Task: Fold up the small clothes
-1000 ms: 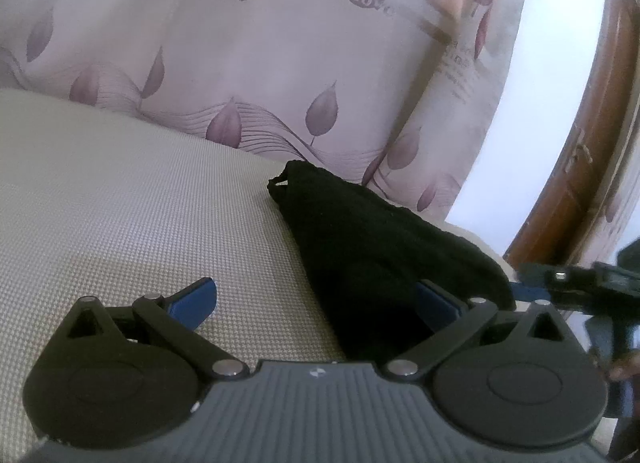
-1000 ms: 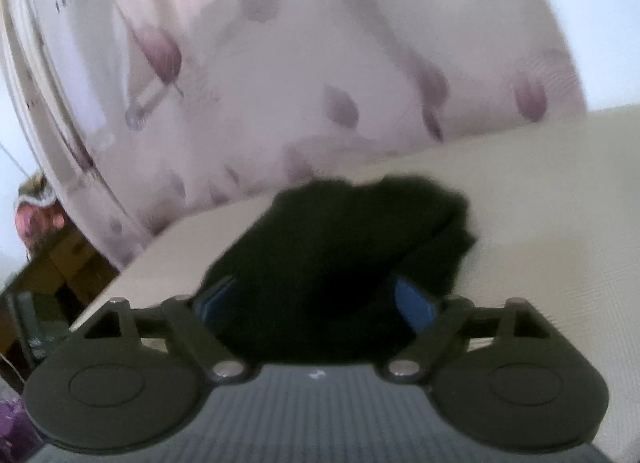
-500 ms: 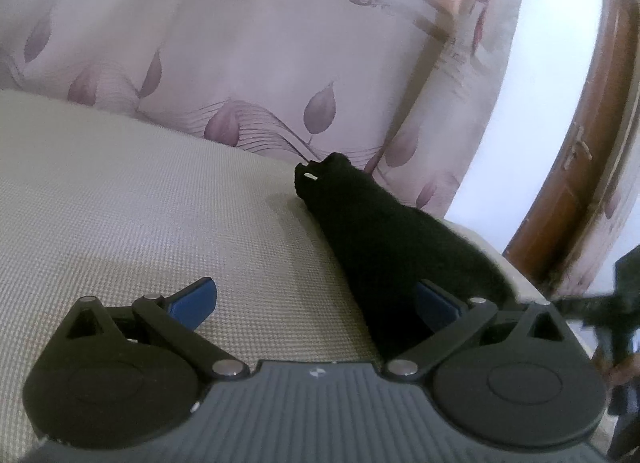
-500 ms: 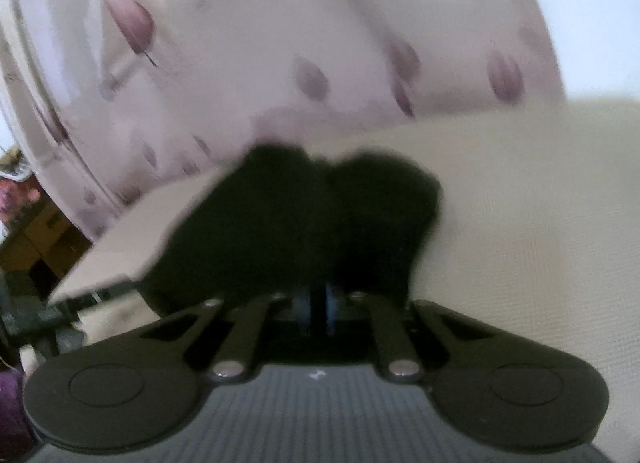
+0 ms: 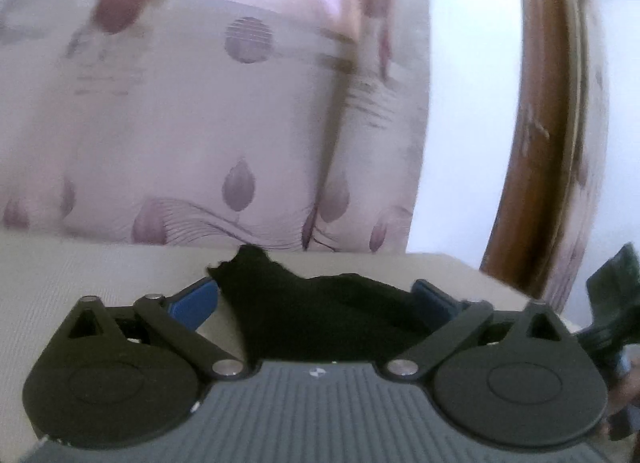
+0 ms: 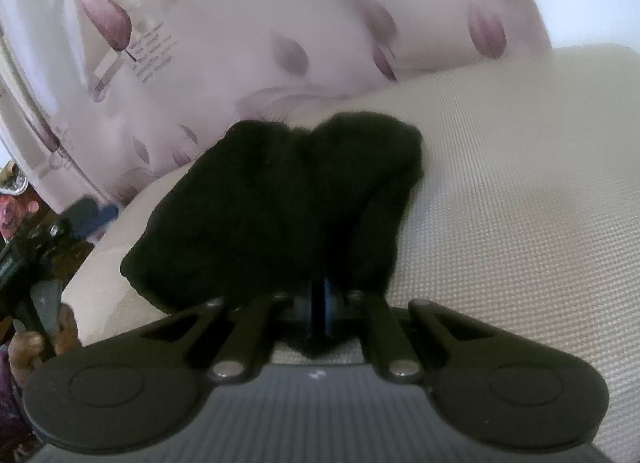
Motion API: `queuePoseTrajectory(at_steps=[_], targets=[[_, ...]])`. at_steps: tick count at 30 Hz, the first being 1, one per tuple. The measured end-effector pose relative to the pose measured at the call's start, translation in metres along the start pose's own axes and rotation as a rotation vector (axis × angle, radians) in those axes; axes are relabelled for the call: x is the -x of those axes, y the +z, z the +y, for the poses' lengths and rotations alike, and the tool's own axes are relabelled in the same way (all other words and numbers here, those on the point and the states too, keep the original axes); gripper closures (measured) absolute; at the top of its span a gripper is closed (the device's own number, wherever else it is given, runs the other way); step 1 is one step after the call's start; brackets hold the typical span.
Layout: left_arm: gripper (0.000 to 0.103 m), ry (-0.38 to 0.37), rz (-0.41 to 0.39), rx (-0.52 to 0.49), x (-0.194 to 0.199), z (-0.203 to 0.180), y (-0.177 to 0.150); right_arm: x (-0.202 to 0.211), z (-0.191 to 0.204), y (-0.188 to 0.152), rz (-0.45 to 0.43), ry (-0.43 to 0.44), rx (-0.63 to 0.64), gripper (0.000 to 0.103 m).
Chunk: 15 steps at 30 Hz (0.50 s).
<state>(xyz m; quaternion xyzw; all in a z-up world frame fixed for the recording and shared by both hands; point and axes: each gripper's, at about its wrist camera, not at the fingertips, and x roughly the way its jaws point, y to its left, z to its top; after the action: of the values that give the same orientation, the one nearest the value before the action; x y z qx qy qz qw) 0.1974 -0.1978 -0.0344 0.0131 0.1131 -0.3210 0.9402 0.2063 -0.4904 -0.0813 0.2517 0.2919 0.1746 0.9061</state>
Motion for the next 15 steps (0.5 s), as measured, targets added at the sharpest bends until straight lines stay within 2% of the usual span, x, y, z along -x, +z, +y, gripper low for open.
queuePoseTrajectory(at_steps=[2, 3, 4, 8, 10, 13, 15], targets=[[0.032, -0.021, 0.088, -0.033, -0.020, -0.011, -0.002, 0.000, -0.002, -0.001, -0.006, 0.006, -0.013, 0.098], [0.041, -0.010, 0.131, -0.055, -0.029, -0.015, -0.007, 0.000, -0.003, -0.002, -0.010, 0.009, -0.018, 0.098], [0.044, 0.014, 0.153, -0.074, -0.034, -0.018, -0.013, 0.000, -0.004, -0.003, -0.013, 0.012, -0.022, 0.098], [0.045, 0.012, 0.152, -0.065, -0.022, -0.015, -0.031, 0.001, -0.010, -0.005, -0.023, 0.028, -0.037, 0.098], [0.045, 0.023, 0.186, -0.087, -0.017, -0.017, -0.042, 0.001, -0.012, -0.005, -0.022, 0.037, -0.046, 0.098], [0.045, 0.009, 0.231, -0.030, -0.015, -0.008, -0.041, 0.002, -0.012, -0.004, -0.021, 0.047, -0.058, 0.097], [0.045, 0.011, 0.258, -0.032, -0.017, -0.006, -0.042, 0.004, -0.011, -0.001, -0.021, 0.052, -0.066, 0.093]])
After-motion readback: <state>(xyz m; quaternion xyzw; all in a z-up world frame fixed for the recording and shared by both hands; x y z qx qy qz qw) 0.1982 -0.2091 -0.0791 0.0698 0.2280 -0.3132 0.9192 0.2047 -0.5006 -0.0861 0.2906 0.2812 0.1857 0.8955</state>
